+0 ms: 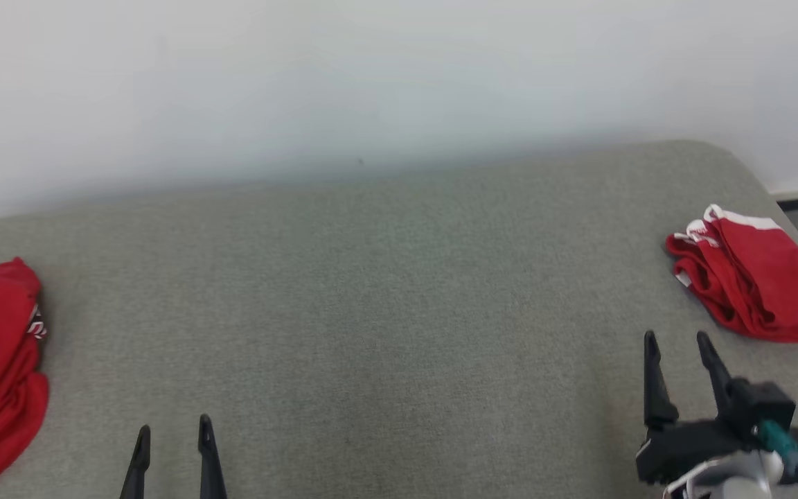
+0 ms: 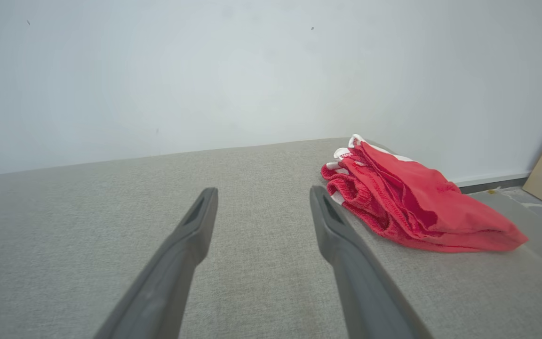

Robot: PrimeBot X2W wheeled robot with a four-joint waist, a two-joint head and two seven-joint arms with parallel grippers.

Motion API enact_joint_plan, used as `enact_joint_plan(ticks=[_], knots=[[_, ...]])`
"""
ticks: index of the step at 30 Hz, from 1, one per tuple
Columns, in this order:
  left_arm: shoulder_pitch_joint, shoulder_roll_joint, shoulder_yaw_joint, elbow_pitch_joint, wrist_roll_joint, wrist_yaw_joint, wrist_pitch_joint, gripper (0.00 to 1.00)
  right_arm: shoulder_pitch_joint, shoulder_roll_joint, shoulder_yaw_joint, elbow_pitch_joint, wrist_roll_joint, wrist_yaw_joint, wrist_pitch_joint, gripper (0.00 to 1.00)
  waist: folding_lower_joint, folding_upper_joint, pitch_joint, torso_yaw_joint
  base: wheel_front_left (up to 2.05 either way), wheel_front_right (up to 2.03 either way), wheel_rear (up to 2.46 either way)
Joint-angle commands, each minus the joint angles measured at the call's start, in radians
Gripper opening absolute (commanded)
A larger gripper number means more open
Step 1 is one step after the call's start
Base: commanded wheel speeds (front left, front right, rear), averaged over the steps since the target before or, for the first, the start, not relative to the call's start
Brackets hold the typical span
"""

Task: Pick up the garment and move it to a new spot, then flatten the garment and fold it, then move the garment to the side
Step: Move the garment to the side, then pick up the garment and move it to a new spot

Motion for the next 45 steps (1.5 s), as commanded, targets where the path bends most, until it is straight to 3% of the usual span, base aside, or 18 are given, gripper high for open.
enact_joint_plan(ticks=[1,6,15,36,45], knots=[[0.019,-0.003,0.011,0.01,-0.002,-0.001,-0.003,1.0,0.052,0.024,-0.008,-0.054,-0.013,-0.002,0.0,1.0,0.0002,0.0003,-0.045,0.04,0.0,0.0,0.0],[0.031,-0.006,0.033,0.036,-0.007,-0.026,-0.003,1.0,0.16,0.077,0.039,-0.192,0.01,-0.002,0.032,1.0,0.0002,0.0003,-0.058,0.046,0.0,0.0,0.0],[0.048,-0.008,0.049,0.082,0.014,-0.045,-0.003,1.0,0.274,0.082,0.163,-0.287,0.038,-0.002,0.075,1.0,0.0002,0.0003,-0.072,0.039,0.0,0.0,0.0],[0.049,-0.009,0.044,0.094,0.01,-0.018,-0.003,1.0,0.311,0.083,0.208,-0.34,0.053,-0.002,0.129,1.0,0.0002,0.0003,-0.072,0.043,0.0,0.0,0.0],[0.037,-0.009,0.054,0.103,0.044,-0.025,-0.003,1.0,0.33,0.083,0.215,-0.345,0.059,-0.002,0.125,1.0,0.0002,0.0003,-0.074,0.128,0.0,0.0,0.0]])
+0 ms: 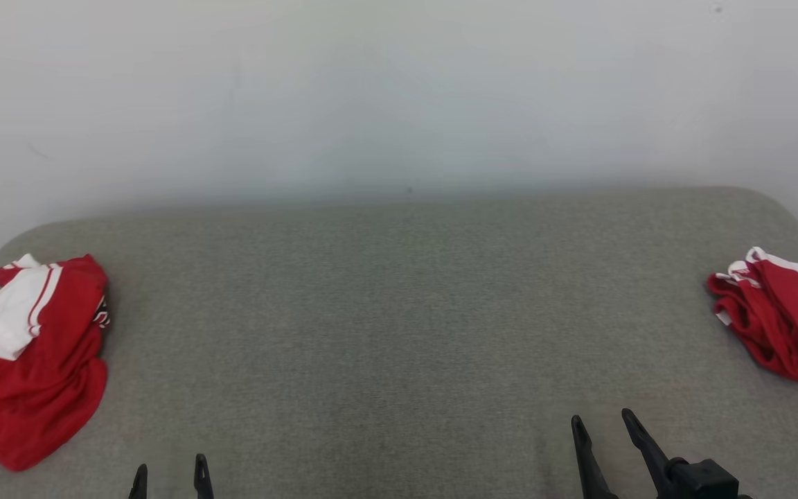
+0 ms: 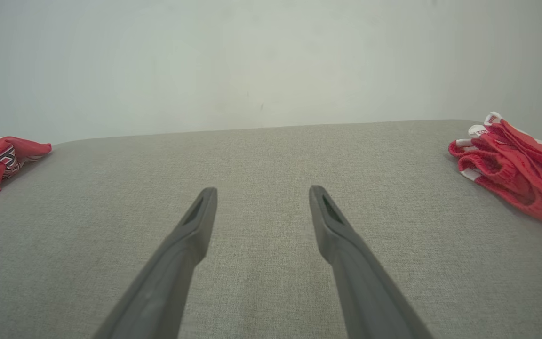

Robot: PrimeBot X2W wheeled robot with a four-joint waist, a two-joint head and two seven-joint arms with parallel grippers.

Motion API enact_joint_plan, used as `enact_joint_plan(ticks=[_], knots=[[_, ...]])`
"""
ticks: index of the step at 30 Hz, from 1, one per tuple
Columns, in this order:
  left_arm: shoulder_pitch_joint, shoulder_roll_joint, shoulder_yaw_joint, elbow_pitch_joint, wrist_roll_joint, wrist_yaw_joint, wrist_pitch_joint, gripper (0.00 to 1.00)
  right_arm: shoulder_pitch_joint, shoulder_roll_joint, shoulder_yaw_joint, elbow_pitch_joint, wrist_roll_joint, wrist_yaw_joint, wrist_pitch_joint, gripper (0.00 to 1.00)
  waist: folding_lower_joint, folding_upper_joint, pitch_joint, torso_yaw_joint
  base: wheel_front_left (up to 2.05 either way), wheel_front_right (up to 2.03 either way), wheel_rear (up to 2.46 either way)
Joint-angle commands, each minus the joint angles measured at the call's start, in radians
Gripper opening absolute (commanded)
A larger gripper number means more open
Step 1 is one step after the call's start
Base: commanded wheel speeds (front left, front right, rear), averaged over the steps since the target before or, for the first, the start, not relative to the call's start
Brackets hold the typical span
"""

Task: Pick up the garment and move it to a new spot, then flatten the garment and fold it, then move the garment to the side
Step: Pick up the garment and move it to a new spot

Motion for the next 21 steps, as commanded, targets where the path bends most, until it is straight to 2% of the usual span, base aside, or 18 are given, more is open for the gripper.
enact_joint_plan(ticks=[1,8,9,21], knots=[[0.001,-0.001,0.004,-0.003,0.009,-0.001,-0.003,1.0,0.012,0.003,-0.002,-0.003,0.01,-0.002,-0.009,1.0,0.0,0.0,-0.001,0.051,0.0,0.0,0.0],[0.018,-0.001,0.02,0.0,0.03,-0.012,-0.003,1.0,0.019,0.003,0.003,0.006,0.014,-0.002,-0.014,1.0,0.0,0.0,-0.008,0.172,0.0,0.0,0.0],[0.018,-0.001,0.02,0.0,0.03,-0.012,-0.003,1.0,0.019,0.003,0.003,0.006,0.014,-0.002,-0.014,1.0,0.0,0.0,-0.008,0.172,0.0,0.0,0.0],[0.037,-0.001,0.068,0.0,0.037,-0.02,-0.003,1.0,0.007,0.003,0.034,0.024,0.036,-0.002,-0.029,1.0,0.0,0.0,-0.03,0.353,0.0,0.0,0.0]])
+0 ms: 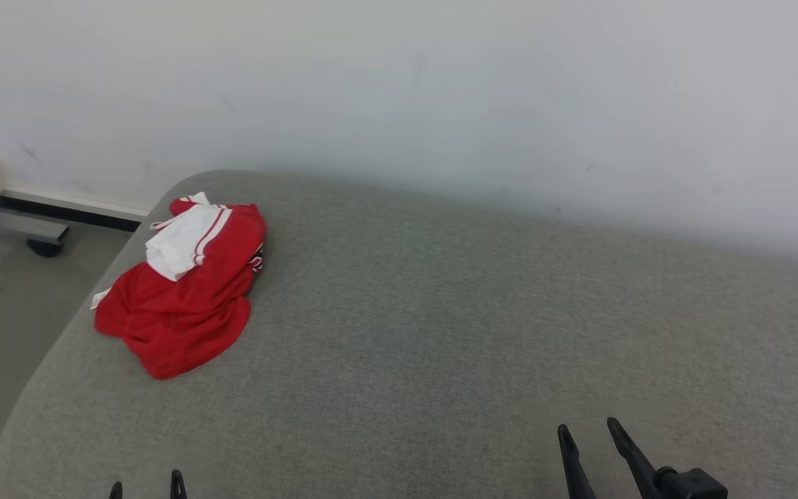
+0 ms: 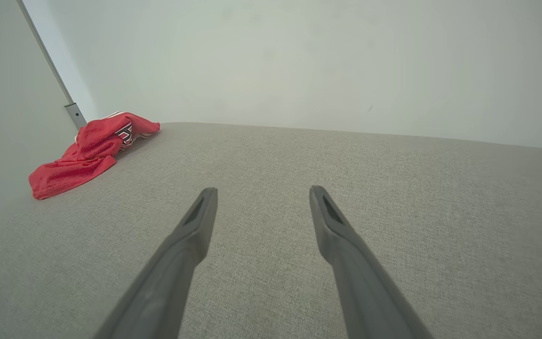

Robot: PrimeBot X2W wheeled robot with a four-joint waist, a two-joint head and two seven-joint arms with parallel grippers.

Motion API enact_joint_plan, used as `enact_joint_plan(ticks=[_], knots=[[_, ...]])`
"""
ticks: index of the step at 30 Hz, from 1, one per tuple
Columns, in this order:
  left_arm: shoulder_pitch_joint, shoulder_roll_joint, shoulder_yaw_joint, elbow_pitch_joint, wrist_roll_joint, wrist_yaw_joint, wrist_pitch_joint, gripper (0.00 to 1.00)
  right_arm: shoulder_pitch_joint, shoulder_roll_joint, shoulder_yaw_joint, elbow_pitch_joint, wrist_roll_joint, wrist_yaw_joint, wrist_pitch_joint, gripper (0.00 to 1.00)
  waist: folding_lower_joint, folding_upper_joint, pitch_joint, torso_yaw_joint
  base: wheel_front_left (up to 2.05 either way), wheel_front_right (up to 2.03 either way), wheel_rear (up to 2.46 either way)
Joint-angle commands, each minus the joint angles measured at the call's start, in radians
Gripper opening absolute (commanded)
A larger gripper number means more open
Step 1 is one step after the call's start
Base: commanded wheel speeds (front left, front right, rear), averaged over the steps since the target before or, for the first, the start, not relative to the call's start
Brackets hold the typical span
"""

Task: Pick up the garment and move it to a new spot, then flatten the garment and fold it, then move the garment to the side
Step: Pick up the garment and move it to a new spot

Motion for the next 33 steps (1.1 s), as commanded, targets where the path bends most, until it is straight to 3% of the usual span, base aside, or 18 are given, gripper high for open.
enact_joint_plan(ticks=[1,8,20,33], knots=[[0.011,-0.001,0.005,0.0,0.006,-0.001,-0.003,1.0,0.001,0.003,0.007,0.004,0.009,-0.002,-0.004,1.0,0.0,0.0,-0.015,0.079,0.0,0.0,0.0],[0.028,-0.001,0.026,-0.005,0.014,0.008,-0.003,1.0,-0.01,0.003,0.028,0.013,0.014,-0.002,-0.006,1.0,0.0,0.0,-0.018,0.131,0.0,0.0,0.0],[-0.023,-0.001,0.028,0.037,-0.037,0.041,-0.003,1.0,-0.002,0.003,0.037,0.014,0.026,-0.002,-0.005,1.0,0.0,0.0,-0.008,0.138,0.0,0.0,0.0],[-0.409,0.04,0.01,0.268,-0.084,-0.007,0.11,1.0,0.004,0.003,0.054,-0.061,-0.026,-0.002,0.053,1.0,0.0,0.0,0.077,0.121,0.0,0.0,0.0]])
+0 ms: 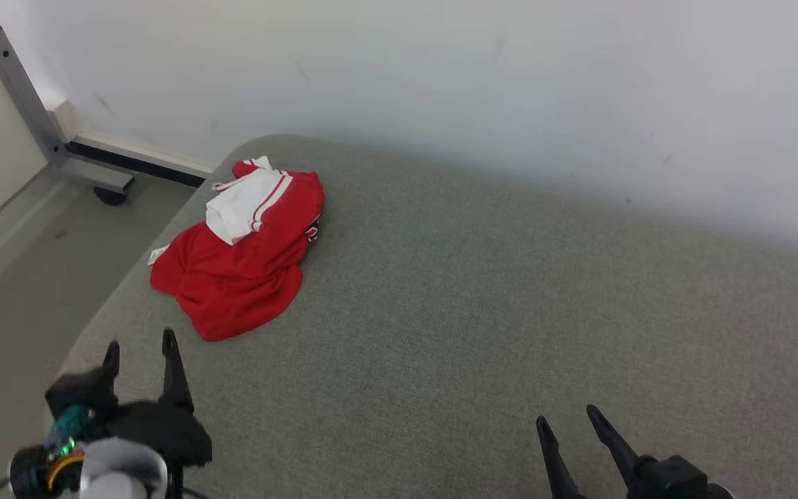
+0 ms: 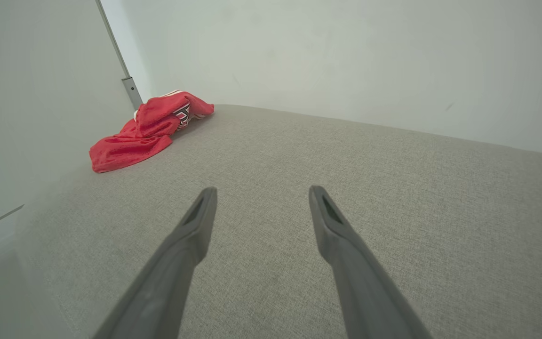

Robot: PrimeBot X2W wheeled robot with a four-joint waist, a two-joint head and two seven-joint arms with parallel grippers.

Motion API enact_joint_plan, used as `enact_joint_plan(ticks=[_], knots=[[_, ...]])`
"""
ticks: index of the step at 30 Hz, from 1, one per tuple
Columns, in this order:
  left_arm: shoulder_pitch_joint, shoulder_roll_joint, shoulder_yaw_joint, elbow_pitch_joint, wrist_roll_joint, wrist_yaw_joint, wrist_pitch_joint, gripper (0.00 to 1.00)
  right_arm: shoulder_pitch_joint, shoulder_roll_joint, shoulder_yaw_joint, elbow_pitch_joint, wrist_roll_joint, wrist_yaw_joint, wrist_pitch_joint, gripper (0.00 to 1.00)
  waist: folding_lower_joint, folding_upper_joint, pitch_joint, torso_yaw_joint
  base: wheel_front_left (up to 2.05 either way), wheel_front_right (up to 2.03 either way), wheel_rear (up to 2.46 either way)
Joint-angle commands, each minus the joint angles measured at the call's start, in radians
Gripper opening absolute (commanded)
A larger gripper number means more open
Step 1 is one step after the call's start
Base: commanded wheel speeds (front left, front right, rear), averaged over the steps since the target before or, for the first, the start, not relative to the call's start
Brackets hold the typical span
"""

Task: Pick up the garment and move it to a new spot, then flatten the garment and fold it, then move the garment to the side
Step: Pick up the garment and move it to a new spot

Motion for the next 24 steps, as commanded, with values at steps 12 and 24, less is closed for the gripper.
enact_joint_plan(ticks=[12,24], knots=[[-0.52,0.063,0.05,0.283,-0.101,-0.025,0.102,1.0,-0.103,-0.077,0.051,-0.247,-0.072,-0.002,0.14,1.0,0.0,-0.0001,0.375,-0.146,0.0,0.0,0.0],[-0.826,0.172,0.147,0.552,-0.233,0.009,0.368,1.0,-0.127,-0.093,0.063,-0.451,-0.077,-0.002,0.217,1.0,0.0,-0.0001,0.584,-0.273,0.0,0.0,0.0]])
